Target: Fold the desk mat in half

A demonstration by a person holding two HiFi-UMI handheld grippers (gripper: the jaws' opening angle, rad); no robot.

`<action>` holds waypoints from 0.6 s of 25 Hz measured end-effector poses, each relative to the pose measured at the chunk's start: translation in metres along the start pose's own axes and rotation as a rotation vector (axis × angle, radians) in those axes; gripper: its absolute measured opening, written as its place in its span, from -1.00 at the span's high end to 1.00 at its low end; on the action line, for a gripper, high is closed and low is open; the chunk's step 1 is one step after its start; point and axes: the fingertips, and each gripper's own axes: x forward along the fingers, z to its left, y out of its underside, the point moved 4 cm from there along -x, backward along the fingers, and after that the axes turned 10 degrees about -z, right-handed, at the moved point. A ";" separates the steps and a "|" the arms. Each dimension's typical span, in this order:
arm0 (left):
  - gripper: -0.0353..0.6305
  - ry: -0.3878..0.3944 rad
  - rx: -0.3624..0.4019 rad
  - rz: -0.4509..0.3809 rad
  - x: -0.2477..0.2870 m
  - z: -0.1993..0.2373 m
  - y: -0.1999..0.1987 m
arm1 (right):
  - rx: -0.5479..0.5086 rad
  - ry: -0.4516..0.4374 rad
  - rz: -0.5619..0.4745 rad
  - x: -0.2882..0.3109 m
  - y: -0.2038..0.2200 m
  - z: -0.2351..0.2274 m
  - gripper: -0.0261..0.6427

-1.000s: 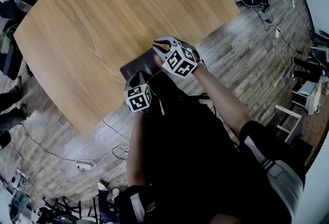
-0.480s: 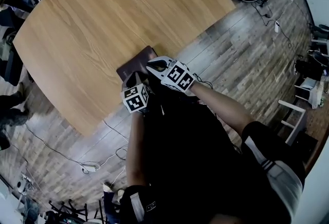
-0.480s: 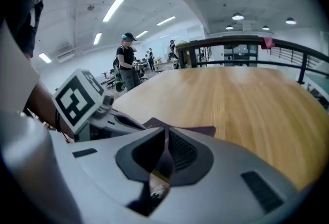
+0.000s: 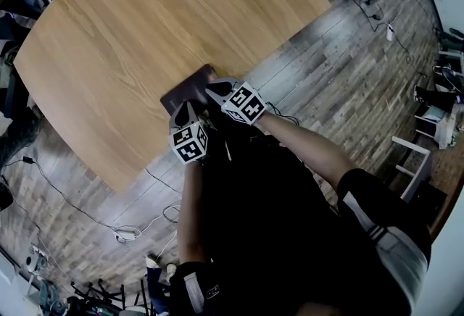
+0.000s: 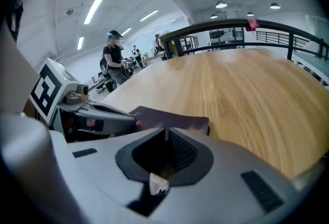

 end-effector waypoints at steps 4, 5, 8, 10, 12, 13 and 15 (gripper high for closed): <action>0.82 -0.010 -0.016 -0.036 0.000 0.003 0.000 | 0.030 0.019 -0.002 0.004 0.005 -0.004 0.80; 0.82 -0.011 -0.020 -0.042 0.000 0.003 0.000 | 0.040 0.021 -0.001 0.005 0.006 -0.005 0.80; 0.82 -0.010 -0.044 -0.051 -0.001 0.004 0.001 | 0.061 0.026 0.001 0.005 0.007 -0.006 0.80; 0.82 -0.012 -0.063 -0.057 -0.001 0.006 0.001 | 0.070 0.031 0.003 0.005 0.007 -0.006 0.80; 0.82 -0.015 -0.069 -0.064 -0.002 0.006 0.000 | 0.076 0.040 0.003 0.006 0.006 -0.007 0.80; 0.82 -0.015 -0.070 -0.068 -0.001 0.006 -0.001 | 0.076 0.045 0.001 0.006 0.006 -0.007 0.80; 0.82 -0.014 -0.075 -0.081 -0.001 0.006 -0.003 | 0.078 0.057 -0.002 0.006 0.005 -0.008 0.80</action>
